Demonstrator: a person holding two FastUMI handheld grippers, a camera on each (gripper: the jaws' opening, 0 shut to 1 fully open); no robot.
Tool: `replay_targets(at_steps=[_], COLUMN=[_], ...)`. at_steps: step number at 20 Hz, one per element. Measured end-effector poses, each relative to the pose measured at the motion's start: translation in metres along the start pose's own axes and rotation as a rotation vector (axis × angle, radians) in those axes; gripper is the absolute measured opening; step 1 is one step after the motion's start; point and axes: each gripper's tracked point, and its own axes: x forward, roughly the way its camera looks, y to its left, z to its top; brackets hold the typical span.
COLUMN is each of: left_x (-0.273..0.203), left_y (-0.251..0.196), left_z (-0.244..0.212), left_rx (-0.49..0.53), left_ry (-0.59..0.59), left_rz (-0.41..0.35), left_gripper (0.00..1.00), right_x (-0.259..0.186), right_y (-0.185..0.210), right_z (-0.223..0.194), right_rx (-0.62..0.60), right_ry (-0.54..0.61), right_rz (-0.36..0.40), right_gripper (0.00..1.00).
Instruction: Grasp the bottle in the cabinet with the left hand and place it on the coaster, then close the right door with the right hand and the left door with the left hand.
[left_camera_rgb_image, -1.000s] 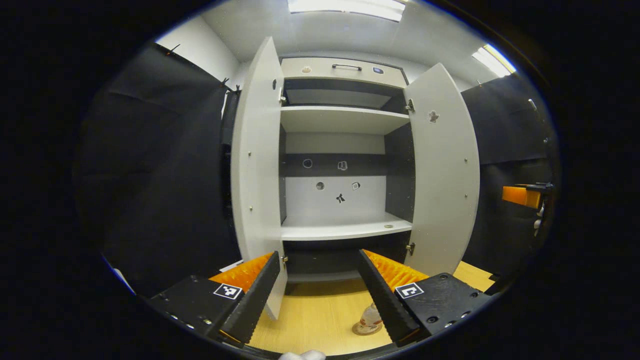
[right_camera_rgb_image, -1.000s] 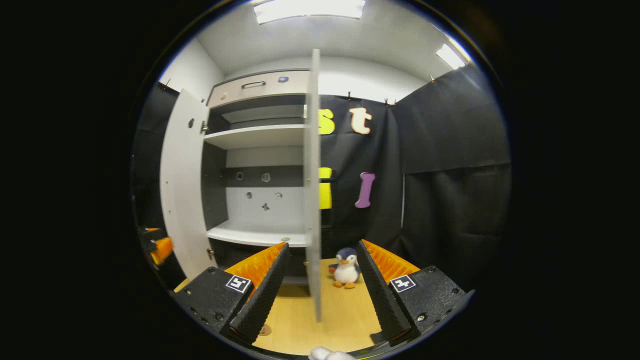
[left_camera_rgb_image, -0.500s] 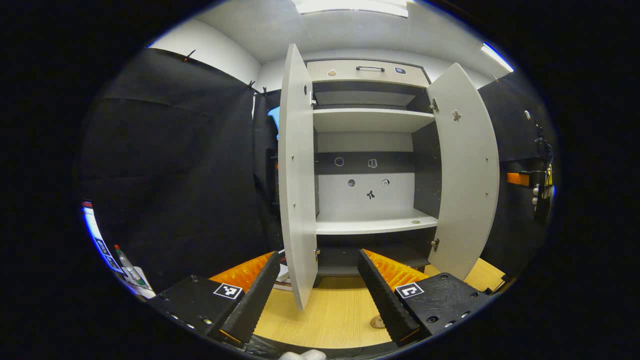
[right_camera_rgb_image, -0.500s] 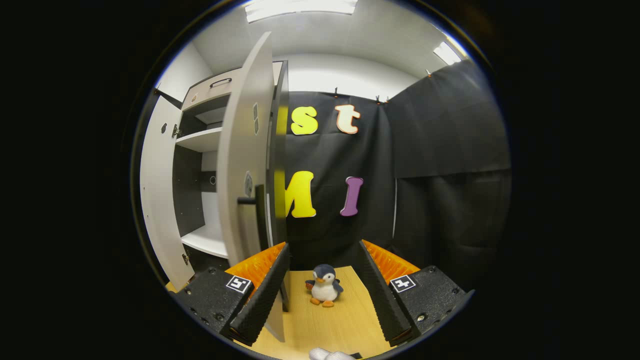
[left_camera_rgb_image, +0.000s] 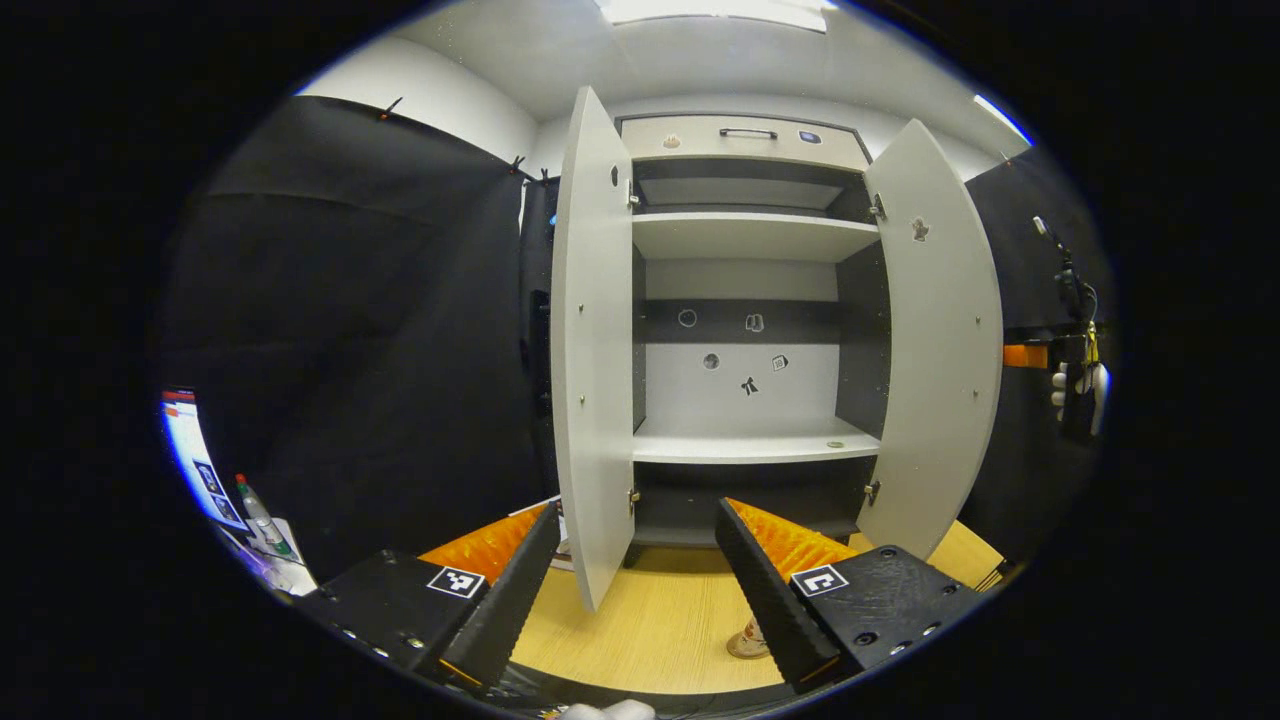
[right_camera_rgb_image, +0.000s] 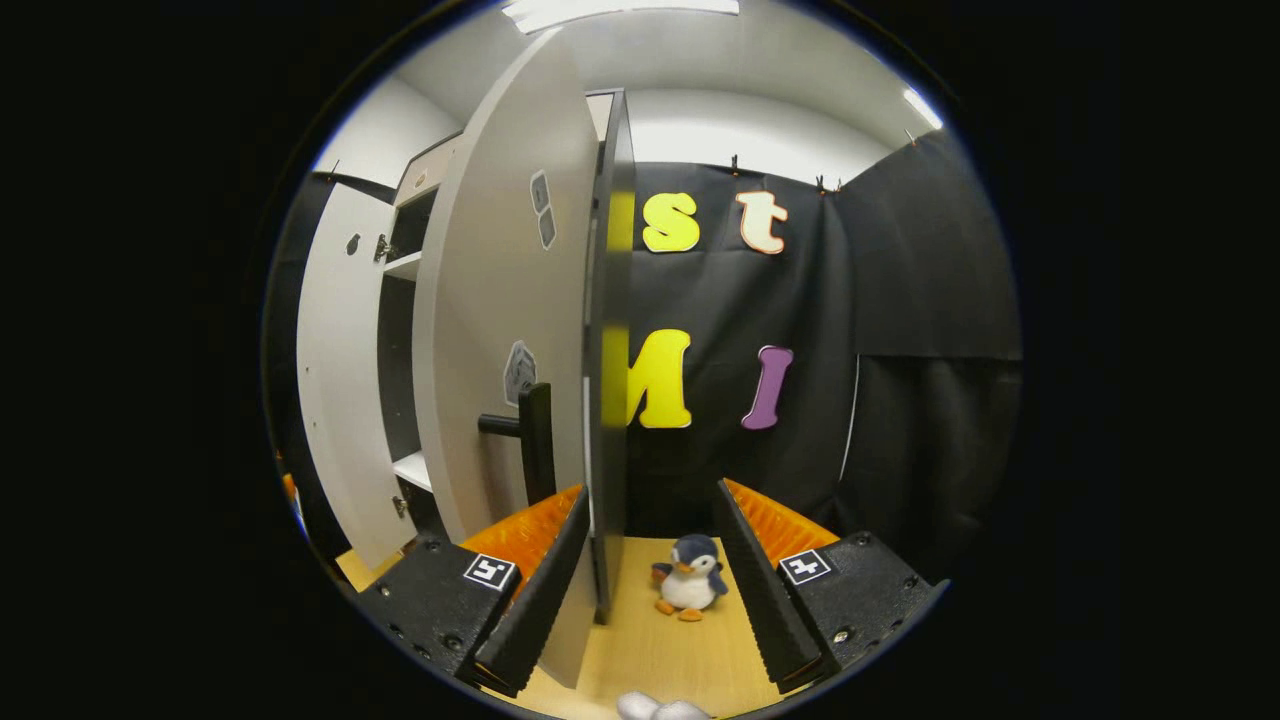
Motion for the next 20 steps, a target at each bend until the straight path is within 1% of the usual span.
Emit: replay_targets(at_steps=[3,7,10,12,13,14,17,18,20], left_x=[0.001,0.001,0.001,0.002,0.002,0.002,0.005,0.007,0.013], left_y=[0.003,0.009,0.015,0.02,0.021,0.023,0.031,0.037,0.044], left_z=[0.002,0.002,0.002,0.003,0.002,0.002,0.002,0.002,0.003], left_rx=[0.011,0.016,0.022,0.032,0.034,0.032,0.035,0.039,0.029], left_ry=[-0.005,-0.005,-0.004,-0.005,-0.003,-0.003,-0.002,-0.001,-0.005], left_rz=[0.002,0.007,0.015,0.025,0.026,0.025,0.029,0.04,0.038], left_gripper=[0.95,0.95,0.95,0.95,0.95,0.95,0.95,0.95,0.95], right_x=[-0.001,0.005,0.018,0.028,0.028,0.026,0.013,0.007,-0.008], right_y=[0.024,0.075,0.106,0.122,0.124,0.125,0.122,0.123,0.125], right_z=[-0.002,-0.003,-0.003,-0.005,-0.006,-0.005,0.001,0.001,0.0], right_rx=[0.016,0.008,-0.023,-0.016,-0.01,-0.003,0.003,0.002,0.003], right_ry=[-0.013,-0.009,-0.011,-0.007,-0.006,-0.013,-0.046,-0.048,-0.049], right_rz=[0.018,0.089,0.106,0.121,0.109,0.098,0.069,0.07,0.074], right_gripper=[0.78,0.78,0.78,0.79,0.79,0.83,0.83,0.83,0.83])
